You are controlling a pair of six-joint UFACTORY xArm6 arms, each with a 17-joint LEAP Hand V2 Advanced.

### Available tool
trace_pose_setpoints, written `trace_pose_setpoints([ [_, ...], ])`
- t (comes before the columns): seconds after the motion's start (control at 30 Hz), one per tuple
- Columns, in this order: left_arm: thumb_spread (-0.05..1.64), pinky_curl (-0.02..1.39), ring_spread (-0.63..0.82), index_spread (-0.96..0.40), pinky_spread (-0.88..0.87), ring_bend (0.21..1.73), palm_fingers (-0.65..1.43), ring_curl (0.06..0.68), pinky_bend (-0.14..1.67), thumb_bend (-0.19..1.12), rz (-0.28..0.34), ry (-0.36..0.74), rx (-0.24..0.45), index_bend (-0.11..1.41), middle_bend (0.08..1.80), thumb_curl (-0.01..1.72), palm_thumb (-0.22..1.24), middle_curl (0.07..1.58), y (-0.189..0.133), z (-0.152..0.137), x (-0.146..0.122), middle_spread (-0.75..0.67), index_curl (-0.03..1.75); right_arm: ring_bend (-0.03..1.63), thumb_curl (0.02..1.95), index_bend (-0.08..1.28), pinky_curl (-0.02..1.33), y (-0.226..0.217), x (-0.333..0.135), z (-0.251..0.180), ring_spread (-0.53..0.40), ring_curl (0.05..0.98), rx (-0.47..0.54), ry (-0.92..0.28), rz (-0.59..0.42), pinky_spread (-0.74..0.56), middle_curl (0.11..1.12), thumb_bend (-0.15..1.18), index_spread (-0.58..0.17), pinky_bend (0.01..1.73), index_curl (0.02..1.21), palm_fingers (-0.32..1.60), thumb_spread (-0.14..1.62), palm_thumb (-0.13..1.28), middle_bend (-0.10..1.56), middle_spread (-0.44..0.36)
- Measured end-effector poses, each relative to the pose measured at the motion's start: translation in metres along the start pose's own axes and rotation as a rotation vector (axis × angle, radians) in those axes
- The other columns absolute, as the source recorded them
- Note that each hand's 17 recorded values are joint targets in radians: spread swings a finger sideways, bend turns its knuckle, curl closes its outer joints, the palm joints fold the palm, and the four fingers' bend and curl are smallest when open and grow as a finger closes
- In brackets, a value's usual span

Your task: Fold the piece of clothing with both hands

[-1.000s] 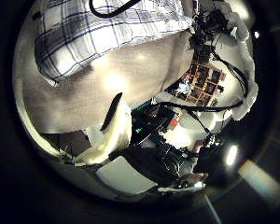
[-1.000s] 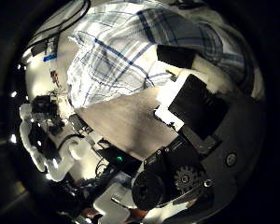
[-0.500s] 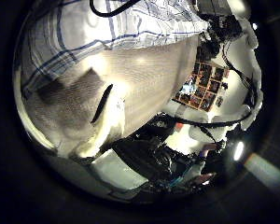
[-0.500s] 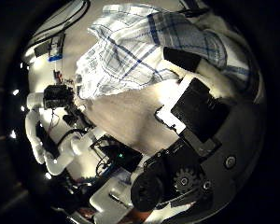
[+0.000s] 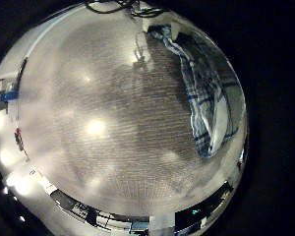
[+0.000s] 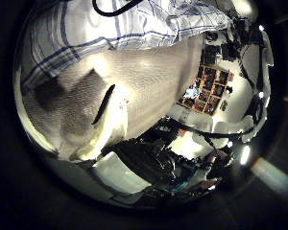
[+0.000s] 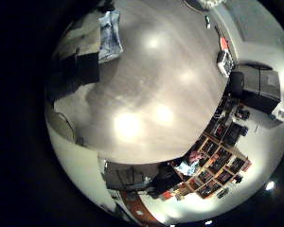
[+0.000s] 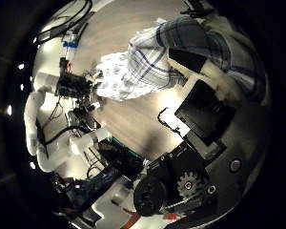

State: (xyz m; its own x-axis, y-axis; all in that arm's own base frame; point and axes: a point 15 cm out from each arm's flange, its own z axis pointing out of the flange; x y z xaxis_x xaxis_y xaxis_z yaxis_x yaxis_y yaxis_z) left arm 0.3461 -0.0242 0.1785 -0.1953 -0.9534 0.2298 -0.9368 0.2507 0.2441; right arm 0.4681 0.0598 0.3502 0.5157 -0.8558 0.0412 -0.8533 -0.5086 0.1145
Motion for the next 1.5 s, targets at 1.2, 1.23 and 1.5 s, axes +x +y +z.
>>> trace_pose_setpoints([
  [1.2,1.32,0.28,-0.08,-0.23,0.17,0.71,0.4,0.295,0.21,0.01,-0.29,0.096,0.195,0.49,0.66,0.51,0.7,0.66,0.154,-0.085,-0.136,-0.2,0.7,1.33,0.71,0.52,0.87,-0.133,-0.313,0.03,-0.256,0.682,0.138,0.12,-0.446,-0.39,0.69,-0.03,-0.329,1.21,0.73,0.42,1.11,0.79,1.0,-0.183],
  [1.23,1.32,0.28,-0.08,-0.23,0.17,0.71,0.4,0.298,0.22,0.01,-0.29,0.096,0.195,0.49,0.66,0.52,0.7,0.67,0.154,-0.085,-0.136,-0.2,0.7,1.32,0.71,0.45,0.86,-0.134,-0.307,0.03,-0.261,0.678,0.137,0.12,-0.437,-0.39,0.68,-0.03,-0.344,1.22,0.72,0.31,1.11,0.78,0.95,-0.185],
  [1.5,1.32,0.3,-0.08,-0.24,0.17,0.74,0.36,0.309,0.25,0.0,-0.271,0.094,0.182,0.51,0.67,0.56,0.71,0.73,0.149,-0.083,-0.126,-0.21,0.75,0.92,0.65,0.16,0.74,-0.128,-0.261,-0.032,-0.042,0.455,0.25,0.117,-0.38,0.02,0.43,-0.03,-0.475,1.05,0.43,-0.13,1.12,0.71,0.4,-0.123],
])
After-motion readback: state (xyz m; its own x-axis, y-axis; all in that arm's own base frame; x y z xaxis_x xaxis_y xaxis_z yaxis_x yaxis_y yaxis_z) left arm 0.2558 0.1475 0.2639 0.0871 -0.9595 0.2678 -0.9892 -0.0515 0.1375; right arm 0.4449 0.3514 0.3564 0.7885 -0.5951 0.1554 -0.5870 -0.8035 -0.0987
